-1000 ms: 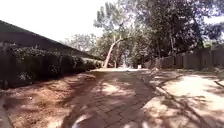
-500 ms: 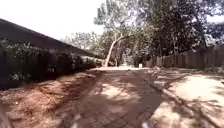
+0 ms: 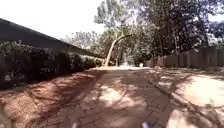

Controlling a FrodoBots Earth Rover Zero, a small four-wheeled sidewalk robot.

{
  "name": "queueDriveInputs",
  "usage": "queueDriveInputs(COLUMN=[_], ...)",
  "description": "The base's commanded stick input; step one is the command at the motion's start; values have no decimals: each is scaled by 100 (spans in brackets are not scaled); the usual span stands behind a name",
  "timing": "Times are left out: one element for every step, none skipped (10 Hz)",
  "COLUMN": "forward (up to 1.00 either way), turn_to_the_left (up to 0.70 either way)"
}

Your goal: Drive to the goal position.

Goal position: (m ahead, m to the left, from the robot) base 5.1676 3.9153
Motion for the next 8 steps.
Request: queueDriveInputs(forward=[70, 70, 70, 70, 70, 70, 70, 70], turn_to_the_left=[0, 0, 0, 0, 0, 0, 0, 0])
